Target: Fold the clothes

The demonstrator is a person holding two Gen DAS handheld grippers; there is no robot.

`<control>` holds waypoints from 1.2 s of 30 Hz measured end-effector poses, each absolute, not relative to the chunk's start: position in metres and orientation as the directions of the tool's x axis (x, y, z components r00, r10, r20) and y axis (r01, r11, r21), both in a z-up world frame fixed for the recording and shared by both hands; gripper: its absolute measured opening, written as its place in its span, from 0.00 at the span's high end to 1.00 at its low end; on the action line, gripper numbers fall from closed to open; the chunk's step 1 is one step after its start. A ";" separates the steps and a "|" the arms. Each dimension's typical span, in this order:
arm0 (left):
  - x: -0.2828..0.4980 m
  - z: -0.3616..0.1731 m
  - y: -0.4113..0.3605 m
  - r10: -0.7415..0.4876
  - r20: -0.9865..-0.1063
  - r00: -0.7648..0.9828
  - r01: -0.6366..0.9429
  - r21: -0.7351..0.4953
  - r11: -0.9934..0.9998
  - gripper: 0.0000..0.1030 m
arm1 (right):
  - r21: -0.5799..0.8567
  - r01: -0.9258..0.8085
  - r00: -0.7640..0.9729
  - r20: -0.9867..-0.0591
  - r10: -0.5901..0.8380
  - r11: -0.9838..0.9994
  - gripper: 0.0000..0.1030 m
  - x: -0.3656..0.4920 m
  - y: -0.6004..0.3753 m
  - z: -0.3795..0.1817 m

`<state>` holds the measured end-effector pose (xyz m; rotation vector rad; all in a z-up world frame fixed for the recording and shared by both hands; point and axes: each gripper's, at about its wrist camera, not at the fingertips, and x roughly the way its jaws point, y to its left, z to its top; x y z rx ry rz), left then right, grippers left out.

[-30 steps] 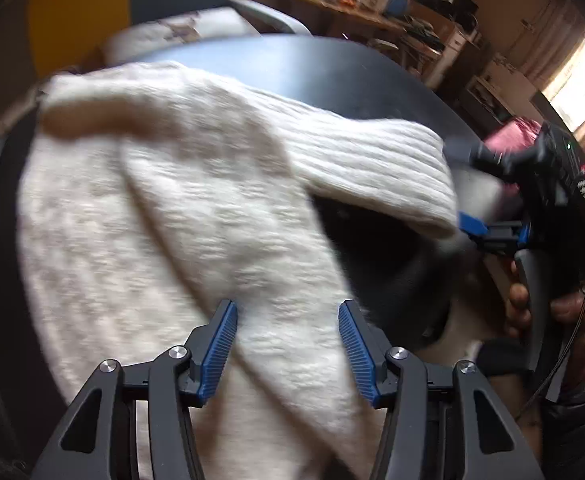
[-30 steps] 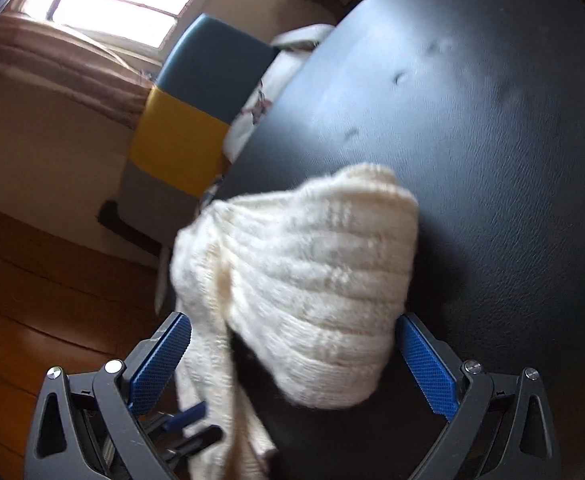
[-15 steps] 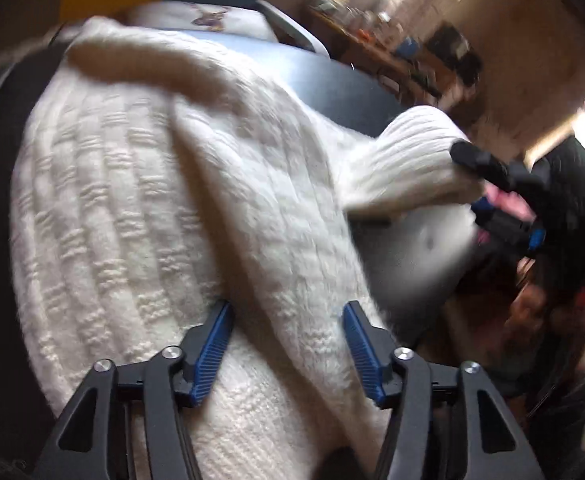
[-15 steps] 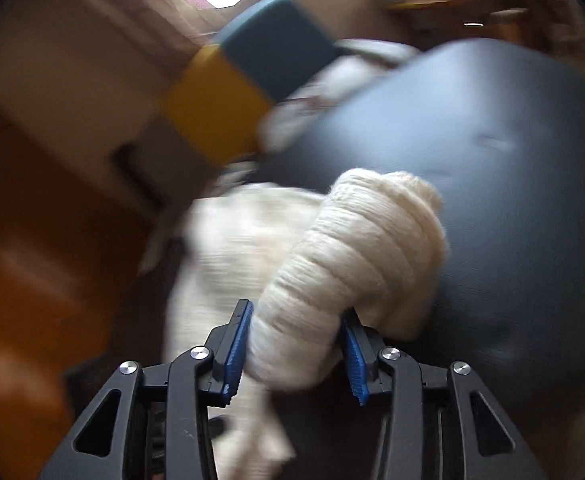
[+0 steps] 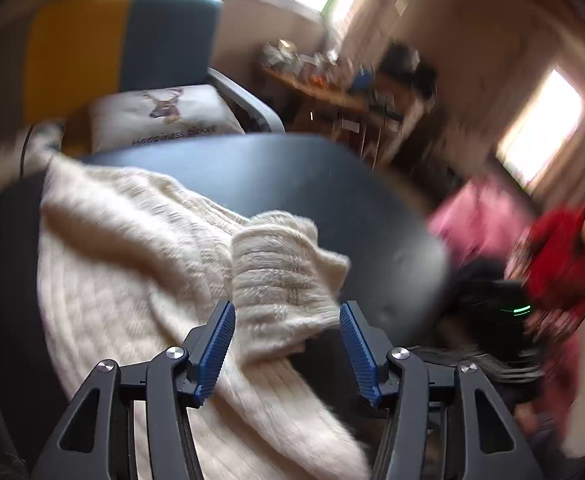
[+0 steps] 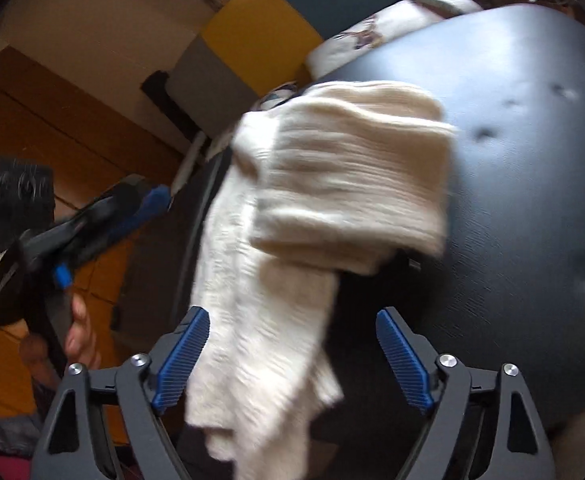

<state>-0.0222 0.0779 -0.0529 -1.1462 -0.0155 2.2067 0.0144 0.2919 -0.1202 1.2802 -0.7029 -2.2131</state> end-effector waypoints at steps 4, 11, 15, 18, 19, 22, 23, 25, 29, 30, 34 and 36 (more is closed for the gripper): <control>-0.045 -0.089 0.119 0.426 -0.820 -0.383 -0.578 -0.147 -0.803 0.46 | 0.675 0.082 -0.473 -0.622 -0.624 -0.734 0.08 0.020 0.315 -0.133; -0.061 -0.121 0.095 0.492 -0.815 -0.307 -0.474 -0.318 -0.821 0.73 | 0.698 0.018 -0.491 -0.617 -0.615 -0.716 0.05 0.019 0.331 -0.155; -0.059 -0.113 0.088 0.592 -0.747 -0.302 -0.454 -0.433 -0.779 0.89 | 0.677 0.000 -0.497 -0.639 -0.587 -0.736 0.05 0.015 0.329 -0.160; -0.061 -0.089 0.068 0.679 -0.651 -0.338 -0.424 -0.539 -0.728 0.91 | 0.653 -0.008 -0.504 -0.657 -0.561 -0.758 0.05 0.014 0.327 -0.159; -0.062 -0.080 0.060 0.707 -0.613 -0.353 -0.412 -0.576 -0.706 0.91 | 0.641 -0.009 -0.504 -0.666 -0.550 -0.768 0.05 0.014 0.326 -0.158; -0.057 -0.043 0.008 0.749 -0.491 -0.444 -0.394 -0.644 -0.656 0.91 | 0.608 -0.009 -0.508 -0.686 -0.520 -0.794 0.05 0.013 0.323 -0.153; -0.054 -0.030 -0.012 0.756 -0.450 -0.475 -0.392 -0.661 -0.640 0.91 | 0.602 -0.008 -0.513 -0.687 -0.514 -0.798 0.04 0.011 0.320 -0.151; -0.054 -0.024 -0.029 0.731 -0.471 -0.494 -0.422 -0.606 -0.675 0.91 | 0.597 -0.004 -0.524 -0.685 -0.506 -0.802 0.04 0.006 0.315 -0.147; -0.048 -0.052 -0.052 0.680 -0.567 -0.464 -0.371 -0.573 -0.731 0.91 | 0.612 0.022 -0.556 -0.650 -0.519 -0.790 0.02 -0.018 0.297 -0.129; -0.048 -0.066 -0.067 0.686 -0.557 -0.468 -0.323 -0.615 -0.719 0.91 | 0.602 0.031 -0.564 -0.649 -0.511 -0.798 0.01 -0.024 0.291 -0.123; -0.036 -0.113 -0.126 0.710 -0.499 -0.497 -0.152 -0.755 -0.638 0.91 | 0.390 0.152 -0.572 -0.715 -0.403 -0.908 0.00 -0.050 0.245 -0.094; -0.024 -0.122 -0.141 0.717 -0.467 -0.517 -0.153 -0.774 -0.614 0.91 | 0.188 0.264 -0.583 -0.750 -0.312 -0.946 0.00 -0.054 0.215 -0.087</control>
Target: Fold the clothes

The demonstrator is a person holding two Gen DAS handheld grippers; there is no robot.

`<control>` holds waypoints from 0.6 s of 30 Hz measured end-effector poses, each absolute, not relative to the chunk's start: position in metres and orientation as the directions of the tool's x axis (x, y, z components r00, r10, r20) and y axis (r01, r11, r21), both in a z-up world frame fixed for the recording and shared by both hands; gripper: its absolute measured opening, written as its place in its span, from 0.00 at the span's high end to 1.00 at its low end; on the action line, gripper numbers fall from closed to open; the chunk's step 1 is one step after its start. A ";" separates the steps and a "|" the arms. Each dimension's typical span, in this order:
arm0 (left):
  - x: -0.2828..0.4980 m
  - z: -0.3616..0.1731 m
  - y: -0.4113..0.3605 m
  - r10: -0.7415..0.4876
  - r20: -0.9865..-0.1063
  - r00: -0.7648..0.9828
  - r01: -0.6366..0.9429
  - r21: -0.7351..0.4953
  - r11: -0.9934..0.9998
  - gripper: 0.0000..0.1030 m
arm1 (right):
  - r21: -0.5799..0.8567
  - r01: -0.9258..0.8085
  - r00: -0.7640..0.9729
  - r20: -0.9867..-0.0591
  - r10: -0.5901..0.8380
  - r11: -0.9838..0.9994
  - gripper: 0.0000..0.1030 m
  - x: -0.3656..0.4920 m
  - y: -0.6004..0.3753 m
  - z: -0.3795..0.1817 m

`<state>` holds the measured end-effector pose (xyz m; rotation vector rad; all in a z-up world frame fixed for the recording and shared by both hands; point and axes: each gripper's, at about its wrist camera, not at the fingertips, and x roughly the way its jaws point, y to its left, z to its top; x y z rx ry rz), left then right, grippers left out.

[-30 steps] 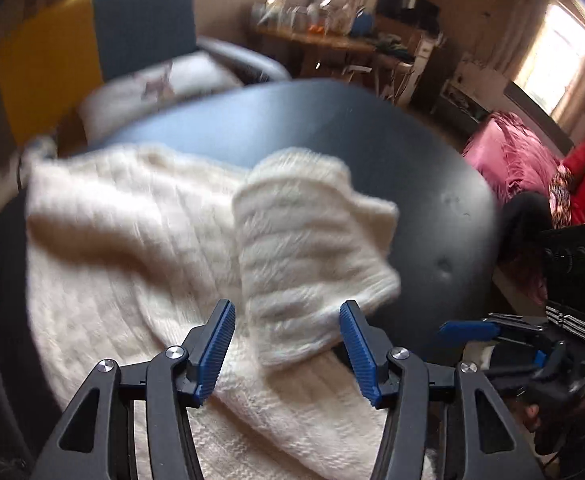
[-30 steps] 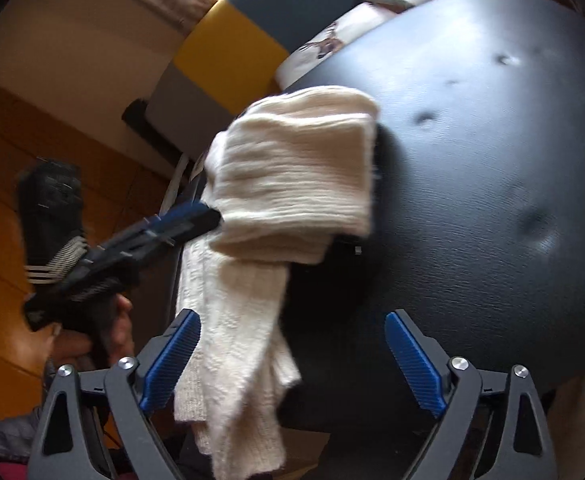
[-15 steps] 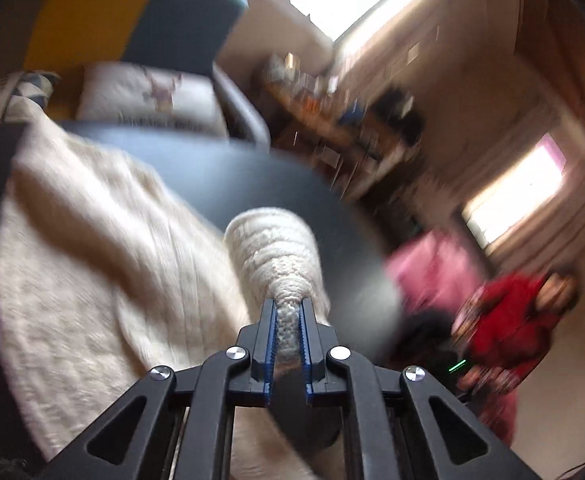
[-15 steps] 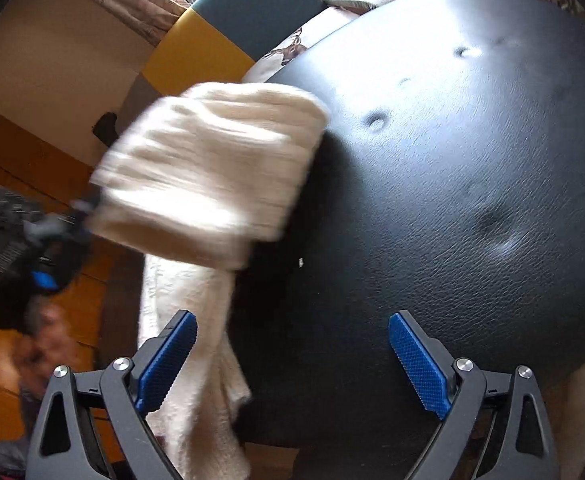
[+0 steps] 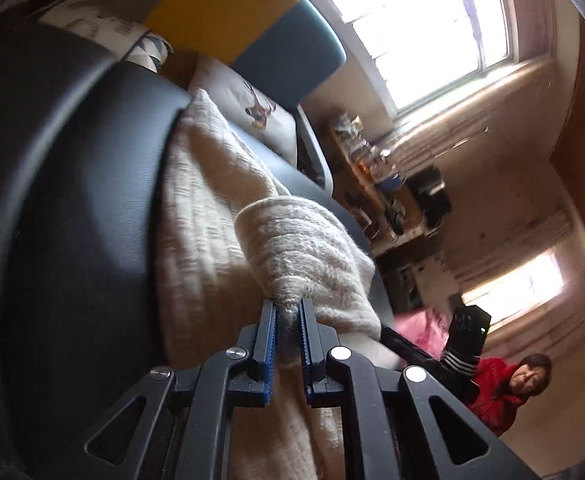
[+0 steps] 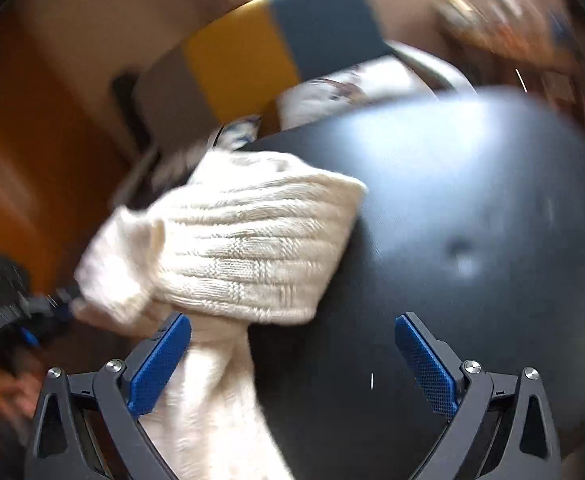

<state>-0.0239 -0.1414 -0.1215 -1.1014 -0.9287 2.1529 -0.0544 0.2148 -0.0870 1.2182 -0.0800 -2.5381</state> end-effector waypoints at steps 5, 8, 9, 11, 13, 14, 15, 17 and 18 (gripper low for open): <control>-0.009 -0.112 -0.161 0.735 -0.379 -0.563 -0.207 -0.796 -0.569 1.00 | 0.029 0.303 -0.618 -0.755 -0.220 -0.953 0.00 -0.081 0.191 -0.089; -0.014 -0.117 -0.175 0.691 -0.424 -0.585 -0.152 -0.780 -0.607 1.00 | 0.039 0.265 -0.572 -0.798 -0.190 -0.963 0.00 -0.112 0.182 -0.104; -0.014 -0.124 -0.178 0.681 -0.452 -0.576 -0.129 -0.773 -0.622 0.96 | 0.003 0.247 -0.563 -0.813 -0.146 -0.969 0.01 -0.117 0.181 -0.110; -0.010 -0.134 -0.177 0.656 -0.519 -0.548 -0.100 -0.738 -0.668 0.85 | -0.075 0.190 -0.567 -0.822 -0.047 -0.979 0.01 -0.119 0.195 -0.118; -0.004 -0.145 -0.171 0.620 -0.596 -0.511 -0.087 -0.681 -0.727 0.82 | -0.140 0.076 -0.564 -0.822 0.073 -0.987 0.01 -0.117 0.228 -0.125; 0.000 -0.145 -0.165 0.629 -0.601 -0.493 -0.096 -0.681 -0.726 0.81 | -0.135 0.018 -0.554 -0.826 0.103 -0.991 0.01 -0.114 0.249 -0.127; 0.000 -0.145 -0.157 0.640 -0.604 -0.475 -0.114 -0.679 -0.725 0.77 | -0.139 -0.032 -0.545 -0.827 0.134 -0.990 0.01 -0.110 0.267 -0.127; 0.000 -0.142 -0.136 0.659 -0.607 -0.445 -0.167 -0.666 -0.727 0.71 | -0.129 -0.121 -0.528 -0.831 0.174 -0.984 0.01 -0.095 0.300 -0.125; 0.000 -0.137 -0.123 0.666 -0.607 -0.434 -0.203 -0.654 -0.729 0.68 | -0.104 -0.159 -0.521 -0.836 0.173 -0.982 0.01 -0.087 0.315 -0.124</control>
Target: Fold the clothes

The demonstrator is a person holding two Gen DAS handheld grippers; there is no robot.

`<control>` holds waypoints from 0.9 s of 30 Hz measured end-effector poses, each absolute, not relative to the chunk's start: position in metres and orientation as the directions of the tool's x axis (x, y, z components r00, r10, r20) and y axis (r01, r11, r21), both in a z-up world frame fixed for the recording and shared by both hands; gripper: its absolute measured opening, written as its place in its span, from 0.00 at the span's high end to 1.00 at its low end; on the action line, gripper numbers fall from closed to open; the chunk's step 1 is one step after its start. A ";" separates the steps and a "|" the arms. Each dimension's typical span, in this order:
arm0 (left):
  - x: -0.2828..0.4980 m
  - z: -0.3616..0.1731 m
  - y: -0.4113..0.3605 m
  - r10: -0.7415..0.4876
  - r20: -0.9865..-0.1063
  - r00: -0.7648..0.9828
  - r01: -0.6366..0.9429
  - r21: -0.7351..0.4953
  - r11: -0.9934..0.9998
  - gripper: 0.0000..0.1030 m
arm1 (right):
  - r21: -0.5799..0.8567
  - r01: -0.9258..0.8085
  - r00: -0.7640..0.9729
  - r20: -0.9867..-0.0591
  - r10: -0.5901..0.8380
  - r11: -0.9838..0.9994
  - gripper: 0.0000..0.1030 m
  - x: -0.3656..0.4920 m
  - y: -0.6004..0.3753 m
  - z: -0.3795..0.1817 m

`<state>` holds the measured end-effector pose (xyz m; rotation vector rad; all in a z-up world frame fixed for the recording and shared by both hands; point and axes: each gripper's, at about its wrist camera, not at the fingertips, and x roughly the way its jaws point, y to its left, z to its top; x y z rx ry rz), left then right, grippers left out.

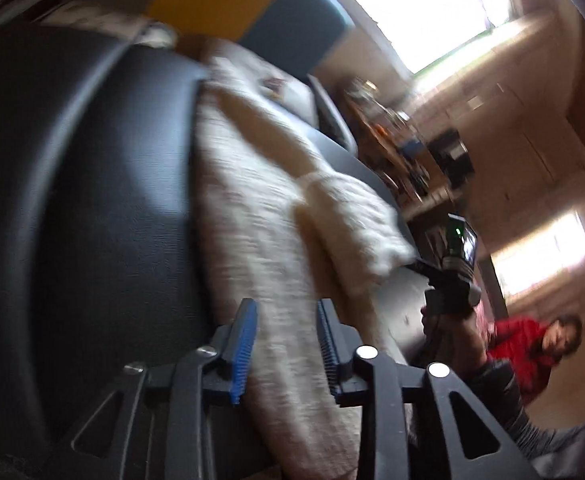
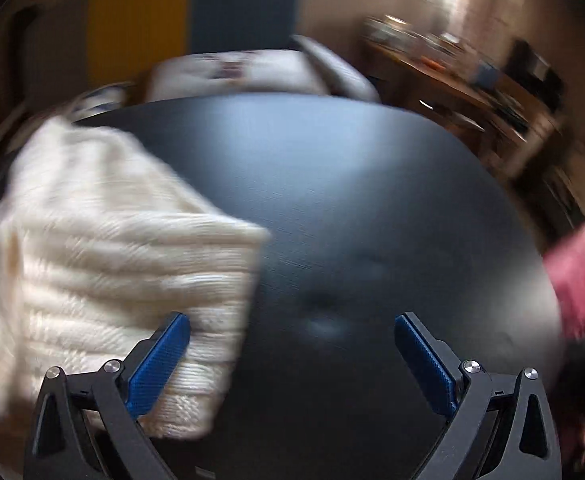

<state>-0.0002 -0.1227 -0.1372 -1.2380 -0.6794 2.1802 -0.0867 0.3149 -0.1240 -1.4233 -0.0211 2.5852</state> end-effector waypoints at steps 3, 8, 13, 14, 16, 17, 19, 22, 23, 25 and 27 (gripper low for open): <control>-0.011 -0.133 -0.084 0.660 -0.633 -0.406 -0.253 -0.616 -0.746 0.60 | 0.016 -0.212 -0.543 -0.833 0.104 -0.977 0.01 -0.059 0.344 -0.120; -0.029 -0.134 -0.041 0.611 -0.695 -0.378 -0.255 -0.556 -0.791 0.57 | 0.242 -0.204 -0.586 -0.806 -0.080 -0.949 0.00 -0.015 0.353 -0.121; -0.048 -0.133 -0.043 0.618 -0.644 -0.452 -0.188 -0.608 -0.771 0.85 | 0.271 -0.089 -0.596 -0.785 -0.166 -0.958 0.00 -0.014 0.330 -0.120; -0.050 -0.131 -0.046 0.623 -0.622 -0.475 -0.180 -0.624 -0.760 0.92 | 0.270 -0.067 -0.599 -0.781 -0.178 -0.960 0.00 -0.018 0.323 -0.118; -0.047 -0.116 -0.068 0.660 -0.530 -0.532 -0.163 -0.701 -0.694 0.94 | 0.284 0.006 -0.609 -0.760 -0.229 -0.959 0.00 -0.032 0.307 -0.112; -0.045 -0.111 -0.076 0.654 -0.509 -0.560 -0.163 -0.706 -0.689 0.94 | 0.294 0.055 -0.604 -0.751 -0.266 -0.954 0.00 -0.040 0.298 -0.110; -0.039 -0.095 -0.096 0.638 -0.467 -0.612 -0.161 -0.717 -0.679 0.95 | 0.319 0.165 -0.571 -0.740 -0.354 -0.933 0.00 -0.060 0.276 -0.110; -0.027 -0.078 -0.134 0.597 -0.441 -0.670 -0.133 -0.721 -0.680 0.95 | 0.329 0.263 -0.471 -0.777 -0.419 -0.907 0.00 -0.085 0.244 -0.124; -0.024 -0.074 -0.145 0.581 -0.437 -0.687 -0.120 -0.719 -0.684 0.95 | 0.263 0.240 -0.463 -0.815 -0.349 -0.934 0.01 -0.091 0.240 -0.133; -0.017 -0.069 -0.169 0.554 -0.430 -0.713 -0.095 -0.723 -0.684 0.96 | 0.125 0.197 -0.442 -0.874 -0.202 -0.972 0.01 -0.102 0.232 -0.149; -0.007 -0.068 -0.195 0.529 -0.417 -0.739 -0.067 -0.736 -0.674 1.00 | 0.056 0.135 -0.437 -0.893 -0.110 -0.989 0.00 -0.108 0.239 -0.161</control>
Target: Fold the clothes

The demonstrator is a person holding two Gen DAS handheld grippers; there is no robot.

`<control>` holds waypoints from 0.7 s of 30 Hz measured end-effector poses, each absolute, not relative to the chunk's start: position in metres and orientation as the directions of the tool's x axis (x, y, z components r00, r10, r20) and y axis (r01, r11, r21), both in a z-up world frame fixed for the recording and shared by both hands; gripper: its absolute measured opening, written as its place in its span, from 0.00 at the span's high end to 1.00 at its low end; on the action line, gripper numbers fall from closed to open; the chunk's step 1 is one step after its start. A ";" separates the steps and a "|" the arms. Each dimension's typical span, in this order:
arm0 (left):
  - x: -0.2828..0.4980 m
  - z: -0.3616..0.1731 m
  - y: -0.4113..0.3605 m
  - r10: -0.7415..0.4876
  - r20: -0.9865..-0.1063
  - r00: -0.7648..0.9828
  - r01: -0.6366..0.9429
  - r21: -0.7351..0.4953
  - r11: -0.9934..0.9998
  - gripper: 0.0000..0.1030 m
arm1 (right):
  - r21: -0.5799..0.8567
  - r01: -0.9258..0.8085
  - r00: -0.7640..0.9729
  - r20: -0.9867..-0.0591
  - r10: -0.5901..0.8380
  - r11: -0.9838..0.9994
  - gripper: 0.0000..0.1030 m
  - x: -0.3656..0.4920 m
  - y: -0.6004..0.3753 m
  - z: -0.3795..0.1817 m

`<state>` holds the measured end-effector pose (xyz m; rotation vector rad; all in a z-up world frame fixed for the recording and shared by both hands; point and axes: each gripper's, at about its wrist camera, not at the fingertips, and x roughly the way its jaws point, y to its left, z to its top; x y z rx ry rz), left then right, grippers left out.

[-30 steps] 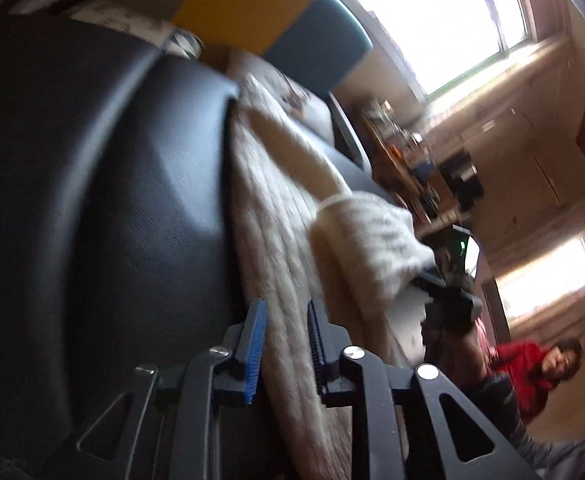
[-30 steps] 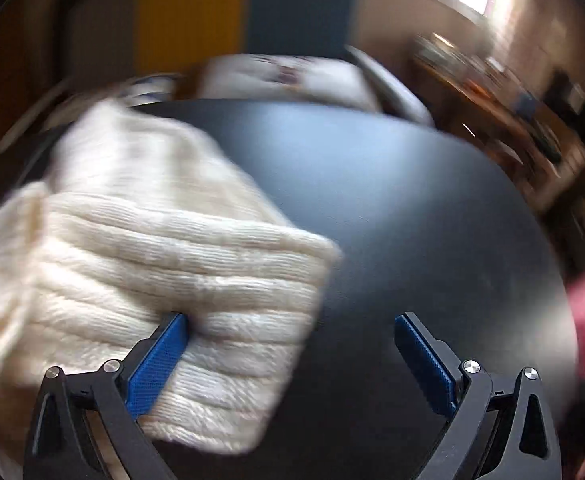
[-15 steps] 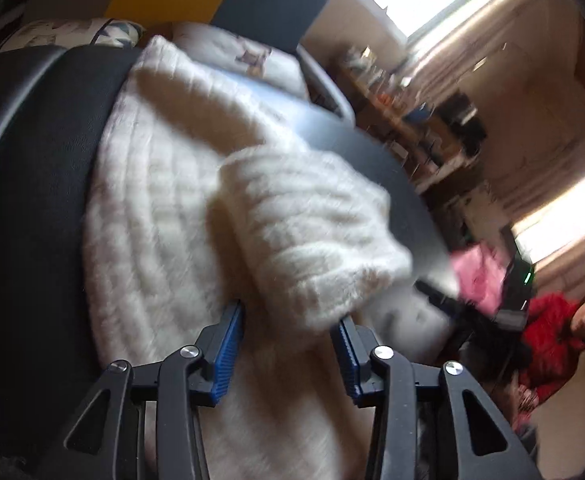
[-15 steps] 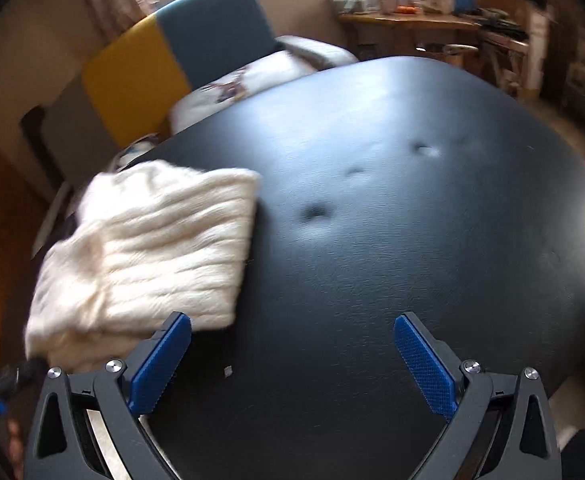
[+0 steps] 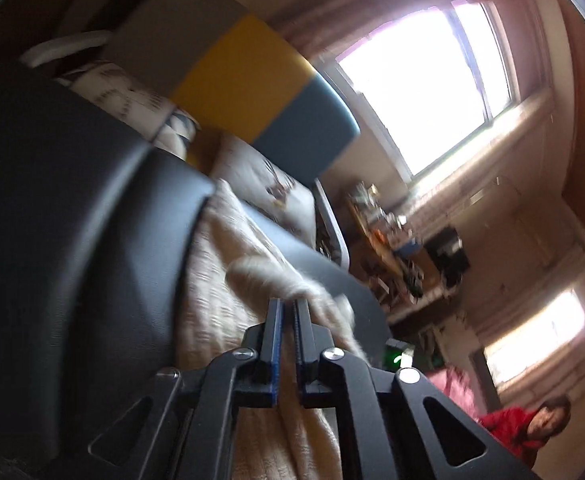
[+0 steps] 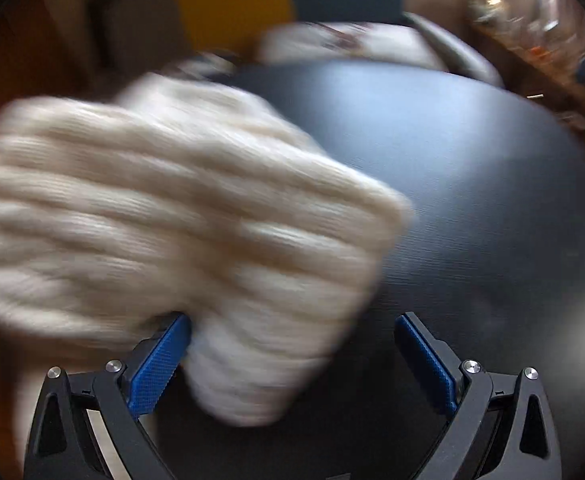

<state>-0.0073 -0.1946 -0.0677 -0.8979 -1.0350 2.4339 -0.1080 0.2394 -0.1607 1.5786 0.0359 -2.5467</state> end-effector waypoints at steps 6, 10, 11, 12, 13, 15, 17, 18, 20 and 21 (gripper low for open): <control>0.007 -0.058 -0.253 0.375 -0.402 -0.835 0.040 -0.725 -0.688 1.00 | -0.022 -0.070 -0.481 -0.875 0.053 -0.997 0.00 -0.095 0.290 -0.148; -0.004 -0.075 -0.242 0.439 -0.521 -0.732 0.033 -0.671 -0.741 0.82 | 0.015 -0.161 -0.518 -0.852 0.072 -0.987 0.00 -0.071 0.316 -0.129; -0.009 -0.079 -0.232 0.440 -0.556 -0.706 0.029 -0.643 -0.766 0.82 | 0.083 -0.161 -0.543 -0.840 0.018 -0.983 0.00 -0.068 0.319 -0.120; -0.013 -0.082 -0.218 0.427 -0.594 -0.682 0.018 -0.597 -0.802 0.82 | 0.160 -0.146 -0.566 -0.823 -0.050 -0.976 0.00 -0.066 0.320 -0.111; -0.016 -0.082 -0.203 0.427 -0.614 -0.664 -0.011 -0.562 -0.827 0.82 | 0.241 -0.110 -0.584 -0.801 -0.133 -0.964 0.00 -0.064 0.318 -0.102; -0.028 -0.073 -0.167 0.440 -0.630 -0.639 -0.116 -0.487 -0.866 0.78 | 0.302 0.004 -0.585 -0.772 -0.247 -0.953 0.00 -0.067 0.297 -0.086; -0.040 -0.059 -0.128 0.458 -0.632 -0.625 -0.244 -0.400 -0.883 0.73 | 0.283 0.109 -0.569 -0.768 -0.293 -0.953 0.00 -0.075 0.270 -0.080; -0.047 -0.053 -0.108 0.472 -0.636 -0.610 -0.304 -0.362 -0.881 0.70 | 0.265 0.158 -0.559 -0.770 -0.307 -0.951 0.00 -0.079 0.257 -0.078; -0.067 -0.055 -0.078 0.482 -0.670 -0.565 -0.390 -0.298 -0.871 0.65 | 0.231 0.239 -0.548 -0.770 -0.327 -0.943 0.00 -0.089 0.230 -0.081; -0.079 -0.059 -0.064 0.479 -0.691 -0.542 -0.427 -0.265 -0.865 0.65 | 0.221 0.269 -0.533 -0.776 -0.336 -0.938 0.00 -0.093 0.221 -0.087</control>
